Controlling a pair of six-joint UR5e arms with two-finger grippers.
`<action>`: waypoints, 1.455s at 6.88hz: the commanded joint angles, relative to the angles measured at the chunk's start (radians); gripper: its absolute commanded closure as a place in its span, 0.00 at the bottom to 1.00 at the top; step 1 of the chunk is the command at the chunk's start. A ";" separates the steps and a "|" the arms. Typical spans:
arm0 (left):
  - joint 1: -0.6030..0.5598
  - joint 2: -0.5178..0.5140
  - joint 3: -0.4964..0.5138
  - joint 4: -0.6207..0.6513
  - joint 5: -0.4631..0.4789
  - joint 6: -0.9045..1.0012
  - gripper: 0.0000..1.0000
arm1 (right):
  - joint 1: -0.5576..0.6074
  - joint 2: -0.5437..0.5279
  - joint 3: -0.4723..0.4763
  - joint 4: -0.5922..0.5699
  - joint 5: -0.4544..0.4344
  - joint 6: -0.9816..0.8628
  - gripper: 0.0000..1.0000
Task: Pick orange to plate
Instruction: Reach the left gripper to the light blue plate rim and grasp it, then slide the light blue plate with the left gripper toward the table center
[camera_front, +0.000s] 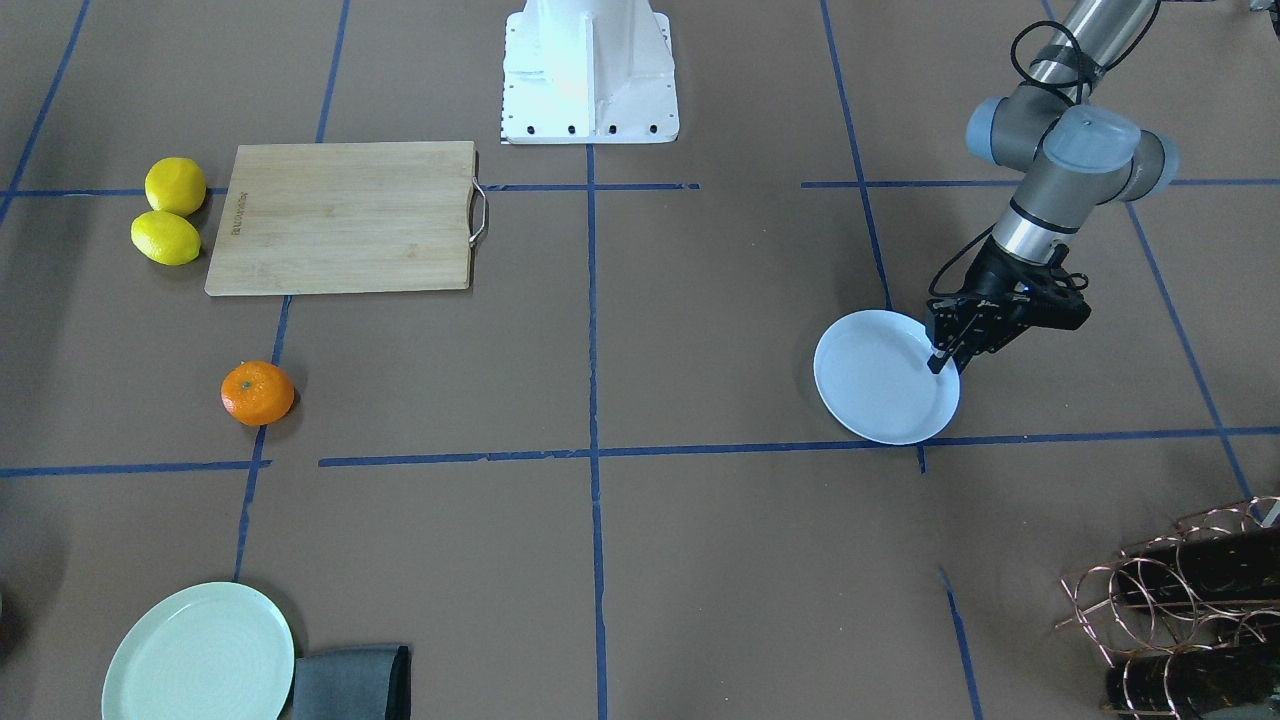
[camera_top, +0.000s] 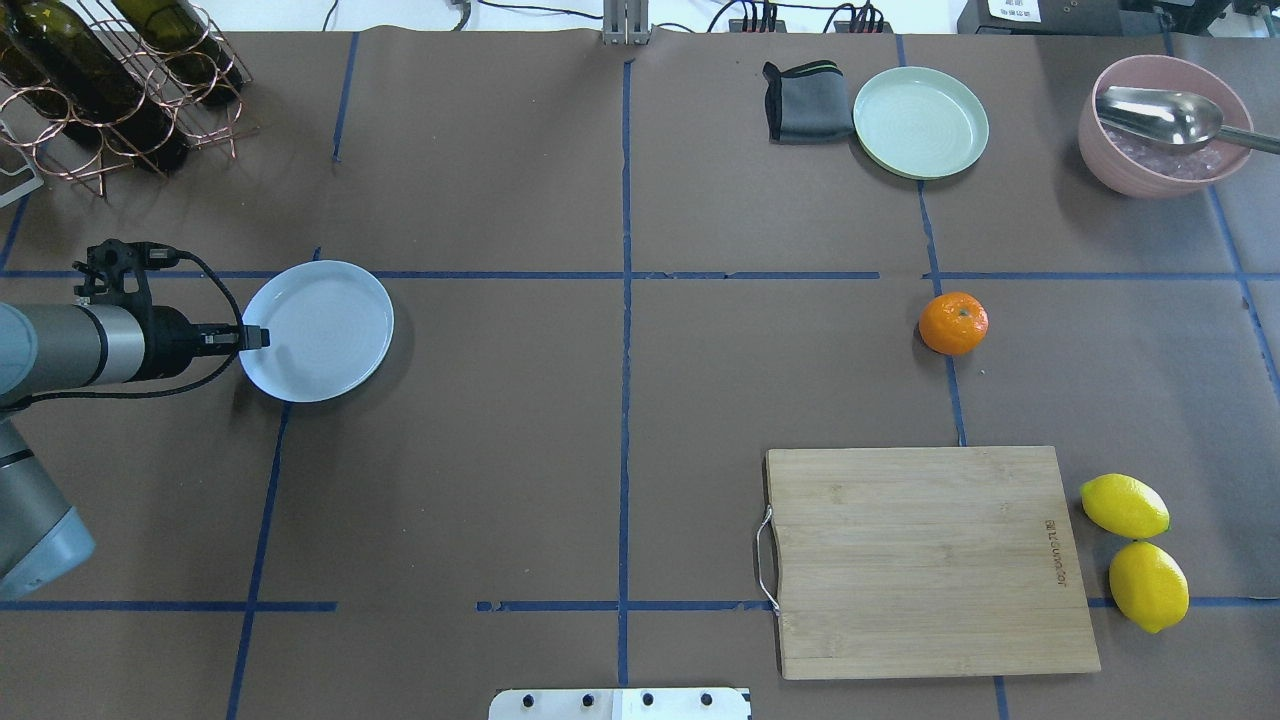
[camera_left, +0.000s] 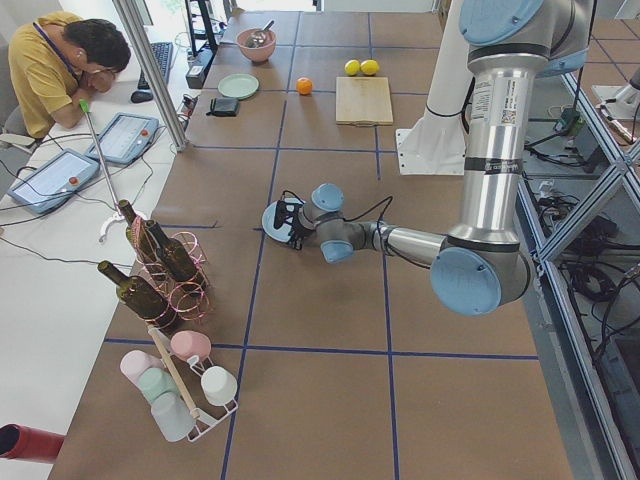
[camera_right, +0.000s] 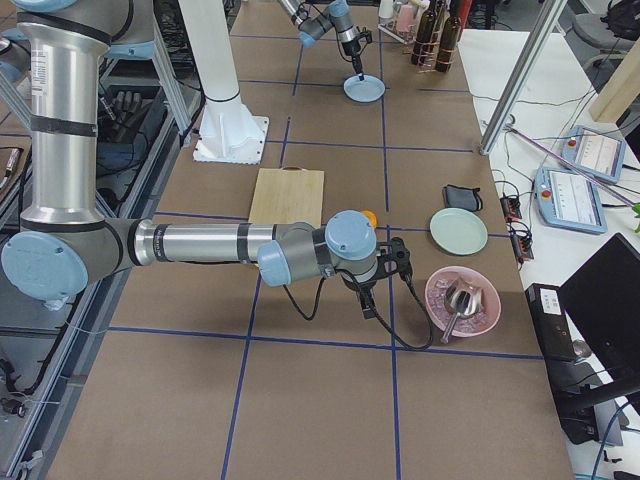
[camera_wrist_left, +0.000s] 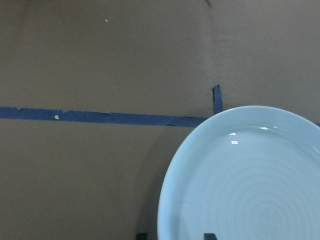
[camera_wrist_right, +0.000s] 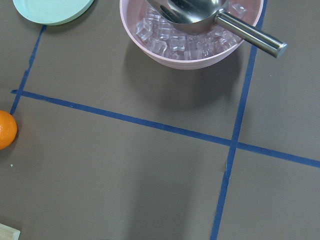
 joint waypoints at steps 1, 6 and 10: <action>0.000 -0.008 0.023 -0.001 0.000 0.003 1.00 | 0.000 0.000 -0.004 0.001 0.000 0.000 0.00; 0.001 -0.234 -0.083 0.247 -0.044 -0.067 1.00 | 0.000 -0.005 -0.004 -0.001 0.000 0.000 0.00; 0.222 -0.549 0.065 0.432 0.128 -0.351 1.00 | 0.000 -0.012 -0.004 0.001 0.000 -0.002 0.00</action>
